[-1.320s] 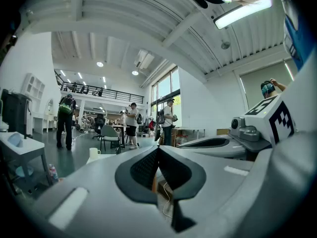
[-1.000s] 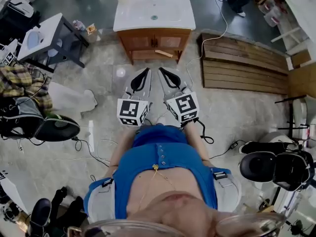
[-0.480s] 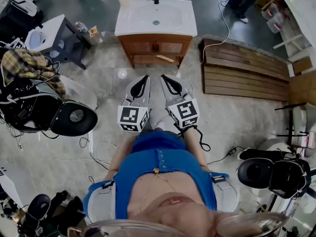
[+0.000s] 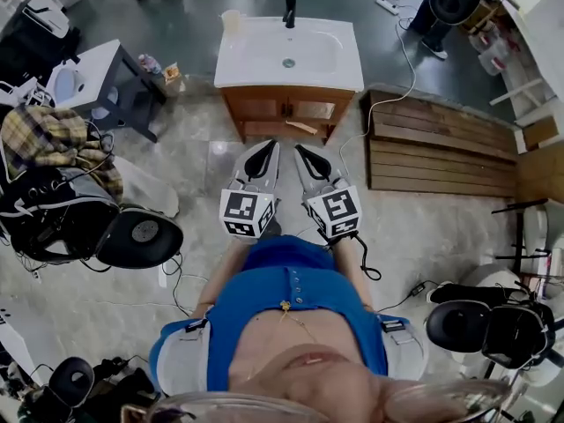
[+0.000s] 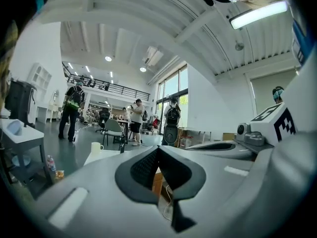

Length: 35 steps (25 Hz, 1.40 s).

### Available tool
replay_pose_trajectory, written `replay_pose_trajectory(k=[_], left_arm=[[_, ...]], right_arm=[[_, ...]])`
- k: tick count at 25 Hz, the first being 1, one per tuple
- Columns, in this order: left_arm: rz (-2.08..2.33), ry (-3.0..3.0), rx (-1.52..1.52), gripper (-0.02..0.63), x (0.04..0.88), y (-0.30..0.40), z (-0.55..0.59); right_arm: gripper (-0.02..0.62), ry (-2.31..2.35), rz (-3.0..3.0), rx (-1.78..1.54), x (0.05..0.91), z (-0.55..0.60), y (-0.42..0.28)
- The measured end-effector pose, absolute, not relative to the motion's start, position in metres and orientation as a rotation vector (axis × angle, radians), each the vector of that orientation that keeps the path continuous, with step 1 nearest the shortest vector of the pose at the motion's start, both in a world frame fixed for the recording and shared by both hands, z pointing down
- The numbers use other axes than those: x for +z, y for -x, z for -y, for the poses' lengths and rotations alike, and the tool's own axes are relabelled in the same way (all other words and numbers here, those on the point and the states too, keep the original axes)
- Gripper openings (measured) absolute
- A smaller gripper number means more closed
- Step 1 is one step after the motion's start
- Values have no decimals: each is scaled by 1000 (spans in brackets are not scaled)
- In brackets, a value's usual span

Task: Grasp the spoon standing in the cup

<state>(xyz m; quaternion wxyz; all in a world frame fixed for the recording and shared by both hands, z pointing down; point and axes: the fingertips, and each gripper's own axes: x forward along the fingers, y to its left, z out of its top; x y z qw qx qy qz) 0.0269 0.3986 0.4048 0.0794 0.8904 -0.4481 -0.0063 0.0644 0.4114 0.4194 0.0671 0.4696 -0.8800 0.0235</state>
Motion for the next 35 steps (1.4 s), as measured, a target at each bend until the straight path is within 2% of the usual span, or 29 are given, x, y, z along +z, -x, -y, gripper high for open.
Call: replay_pose_trajectory(k=[14, 25, 35], left_arm=[[1269, -2707, 19, 0, 419, 20, -303], [1319, -2657, 56, 0, 430, 55, -290], [1392, -2596, 49, 0, 431, 64, -258]], right_arm=[[3, -1386, 2709, 166, 434, -314, -9], [3, -1342, 2707, 234, 447, -299, 24], [3, -1293, 2727, 199, 440, -263, 23]])
